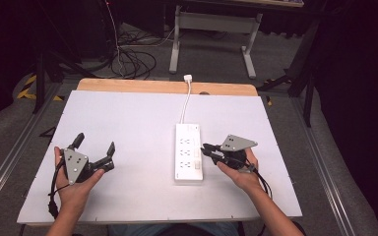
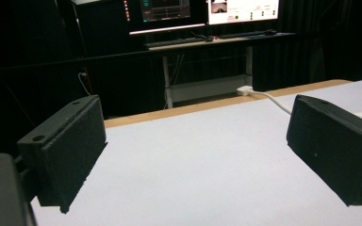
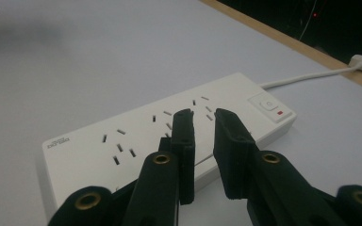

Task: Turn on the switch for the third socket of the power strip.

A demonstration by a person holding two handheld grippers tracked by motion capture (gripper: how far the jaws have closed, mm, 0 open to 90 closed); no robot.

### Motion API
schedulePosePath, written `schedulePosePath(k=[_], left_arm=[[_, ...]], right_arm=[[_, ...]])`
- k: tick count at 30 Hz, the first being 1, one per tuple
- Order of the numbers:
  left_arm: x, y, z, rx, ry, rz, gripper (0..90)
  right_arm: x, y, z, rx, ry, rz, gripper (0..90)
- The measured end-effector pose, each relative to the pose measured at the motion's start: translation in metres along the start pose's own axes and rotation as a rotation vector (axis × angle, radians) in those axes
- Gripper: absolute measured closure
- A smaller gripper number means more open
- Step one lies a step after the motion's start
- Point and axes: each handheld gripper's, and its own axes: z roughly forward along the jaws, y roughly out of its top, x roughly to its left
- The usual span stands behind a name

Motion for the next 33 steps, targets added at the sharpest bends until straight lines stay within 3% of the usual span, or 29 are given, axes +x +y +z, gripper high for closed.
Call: schedulePosePath(k=[6,26,33], left_arm=[[0.000,0.000,0.000,0.001,0.002,0.002,6.0],[0.000,0.000,-0.001,0.000,0.004,0.004,6.3],[0.001,0.000,-0.001,-0.001,0.008,0.002,6.1]], right_arm=[[-0.002,0.002,-0.005,-0.042,-0.005,0.013,75.7],[-0.006,0.003,-0.010,-0.096,-0.002,0.038,66.1],[-0.008,0.003,-0.013,-0.131,-0.026,0.029,62.5]])
